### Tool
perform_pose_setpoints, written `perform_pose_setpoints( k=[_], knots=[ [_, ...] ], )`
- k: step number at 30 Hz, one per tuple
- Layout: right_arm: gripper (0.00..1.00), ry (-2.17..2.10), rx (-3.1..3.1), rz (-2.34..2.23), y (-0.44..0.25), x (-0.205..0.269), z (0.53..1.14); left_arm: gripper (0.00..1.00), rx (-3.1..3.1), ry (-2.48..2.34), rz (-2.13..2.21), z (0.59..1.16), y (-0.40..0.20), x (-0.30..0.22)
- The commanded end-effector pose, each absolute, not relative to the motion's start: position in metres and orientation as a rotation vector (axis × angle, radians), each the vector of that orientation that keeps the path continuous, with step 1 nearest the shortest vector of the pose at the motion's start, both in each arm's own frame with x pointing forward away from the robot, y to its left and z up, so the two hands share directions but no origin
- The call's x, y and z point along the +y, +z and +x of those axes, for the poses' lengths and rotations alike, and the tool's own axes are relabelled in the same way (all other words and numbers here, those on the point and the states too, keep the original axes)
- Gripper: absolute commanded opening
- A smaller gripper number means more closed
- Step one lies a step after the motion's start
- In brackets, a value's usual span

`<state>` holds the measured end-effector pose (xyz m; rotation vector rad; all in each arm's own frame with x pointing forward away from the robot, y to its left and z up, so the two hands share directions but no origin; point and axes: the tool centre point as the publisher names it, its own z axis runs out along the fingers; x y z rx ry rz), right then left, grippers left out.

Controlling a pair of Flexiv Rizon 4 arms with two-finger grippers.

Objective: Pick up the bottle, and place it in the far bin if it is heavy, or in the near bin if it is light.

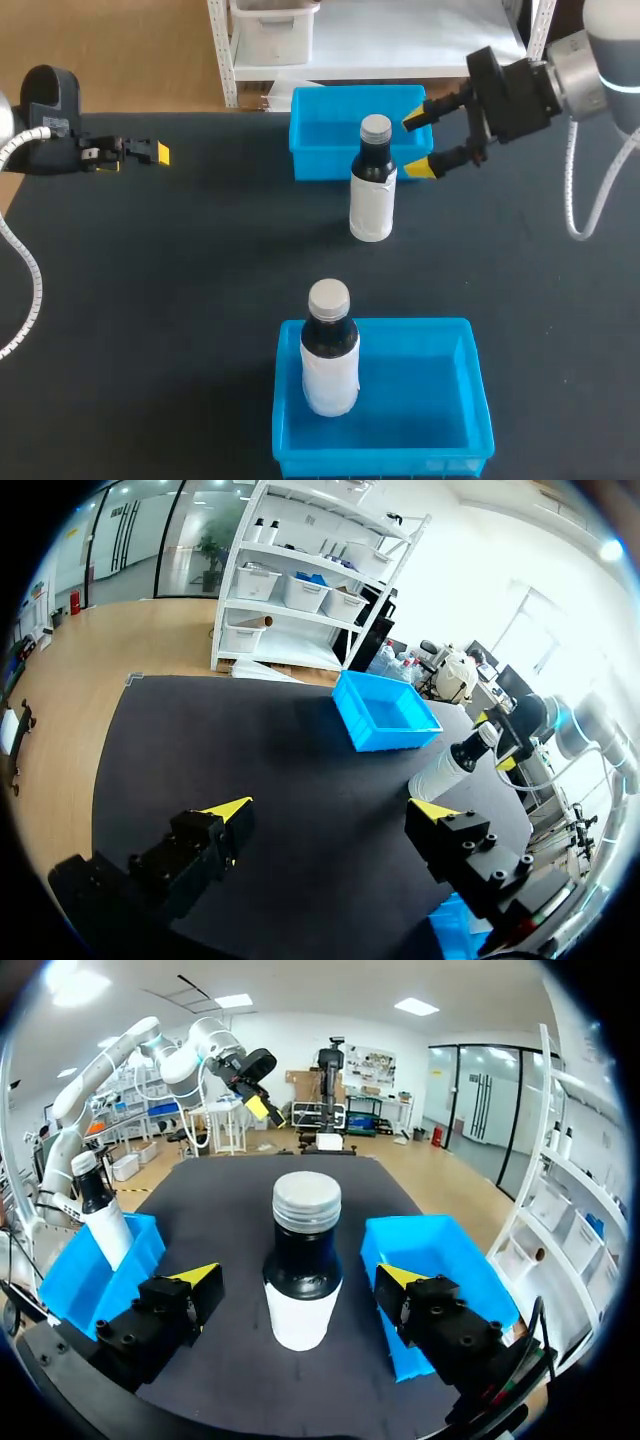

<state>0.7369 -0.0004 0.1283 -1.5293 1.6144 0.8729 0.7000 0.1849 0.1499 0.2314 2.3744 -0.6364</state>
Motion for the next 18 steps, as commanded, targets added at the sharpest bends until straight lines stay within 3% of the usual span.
perform_pose_setpoints(
  k=[1,18],
  knots=[
    [1.00,0.884,1.611,-1.540,0.125,0.011,0.740,1.00,2.374,-0.636,0.231,0.700,0.150,0.185],
    [1.00,0.907,1.613,-1.547,0.122,0.042,0.743,1.00,2.374,-0.636,0.231,0.700,0.150,0.185]
  ],
)
